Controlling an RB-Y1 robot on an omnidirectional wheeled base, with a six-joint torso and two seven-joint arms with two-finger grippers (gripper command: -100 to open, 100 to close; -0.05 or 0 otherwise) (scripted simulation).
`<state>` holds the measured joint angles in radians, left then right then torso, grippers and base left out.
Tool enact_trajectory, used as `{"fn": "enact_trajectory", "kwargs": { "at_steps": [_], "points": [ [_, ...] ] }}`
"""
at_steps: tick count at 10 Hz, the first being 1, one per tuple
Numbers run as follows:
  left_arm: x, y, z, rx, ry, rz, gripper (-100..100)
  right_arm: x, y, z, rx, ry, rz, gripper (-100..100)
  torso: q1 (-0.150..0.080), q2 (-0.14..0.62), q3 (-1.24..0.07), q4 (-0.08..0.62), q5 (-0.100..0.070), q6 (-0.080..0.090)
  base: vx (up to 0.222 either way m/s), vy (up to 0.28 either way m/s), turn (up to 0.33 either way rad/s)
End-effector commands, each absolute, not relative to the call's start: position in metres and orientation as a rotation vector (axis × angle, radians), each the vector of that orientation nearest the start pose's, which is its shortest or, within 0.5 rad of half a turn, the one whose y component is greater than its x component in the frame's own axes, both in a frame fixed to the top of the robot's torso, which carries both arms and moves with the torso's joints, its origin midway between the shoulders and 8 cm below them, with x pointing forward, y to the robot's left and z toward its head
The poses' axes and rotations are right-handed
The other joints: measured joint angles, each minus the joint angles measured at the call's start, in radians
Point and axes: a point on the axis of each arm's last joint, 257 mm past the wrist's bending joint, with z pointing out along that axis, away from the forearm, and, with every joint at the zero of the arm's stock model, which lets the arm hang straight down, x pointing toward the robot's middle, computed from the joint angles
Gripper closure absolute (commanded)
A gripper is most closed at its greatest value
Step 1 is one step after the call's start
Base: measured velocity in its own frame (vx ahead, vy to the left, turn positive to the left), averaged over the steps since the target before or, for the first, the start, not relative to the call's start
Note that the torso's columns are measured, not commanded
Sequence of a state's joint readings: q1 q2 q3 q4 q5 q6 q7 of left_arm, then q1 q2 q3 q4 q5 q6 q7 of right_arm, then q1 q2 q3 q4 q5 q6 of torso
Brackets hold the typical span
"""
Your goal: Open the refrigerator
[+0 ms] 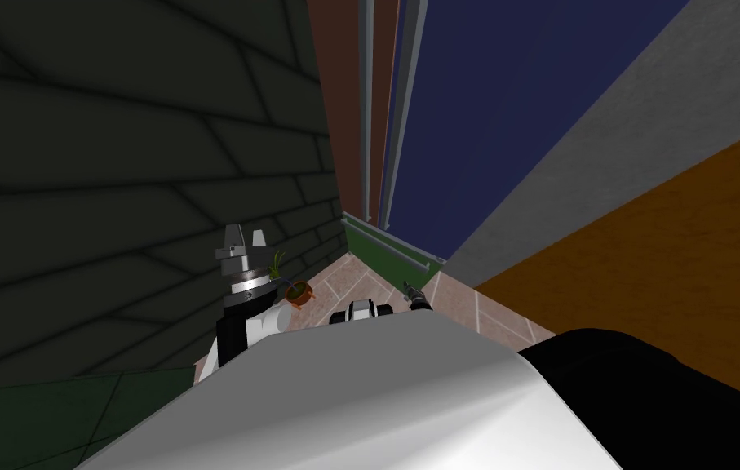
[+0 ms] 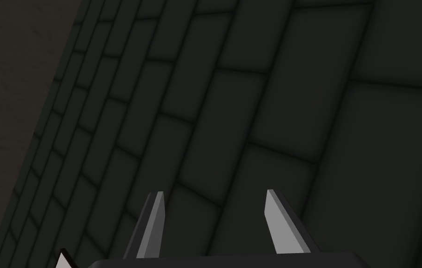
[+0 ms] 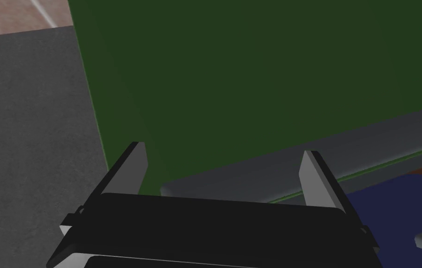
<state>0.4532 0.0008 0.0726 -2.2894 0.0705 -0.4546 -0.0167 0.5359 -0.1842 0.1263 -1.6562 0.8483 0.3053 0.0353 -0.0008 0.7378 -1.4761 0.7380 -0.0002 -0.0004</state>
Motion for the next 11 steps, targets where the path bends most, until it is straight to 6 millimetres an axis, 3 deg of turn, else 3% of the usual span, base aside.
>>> {"fn": "enact_trajectory", "kwargs": {
  "at_steps": [1,4,11],
  "points": [
    [0.347,0.307,0.037,-0.68,0.562,-1.278,0,0.295,-0.352,-0.467,0.726,2.066,-0.073,-100,0.0,0.0,0.0,0.0,0.0,0.001,0.015,-0.036,-0.015],
    [0.347,0.307,0.037,-0.681,0.562,-1.278,0,0.268,-0.36,-0.501,0.625,2.177,-0.249,-100,0.0,0.0,0.0,0.0,0.0,0.001,0.02,-0.068,0.125],
    [0.347,0.307,0.037,-0.68,0.562,-1.279,0,0.23,-0.386,-0.527,0.43,2.275,-0.558,-100,0.0,-0.001,0.0,0.0,0.0,0.0,0.006,-0.051,0.067]
  ]
}}
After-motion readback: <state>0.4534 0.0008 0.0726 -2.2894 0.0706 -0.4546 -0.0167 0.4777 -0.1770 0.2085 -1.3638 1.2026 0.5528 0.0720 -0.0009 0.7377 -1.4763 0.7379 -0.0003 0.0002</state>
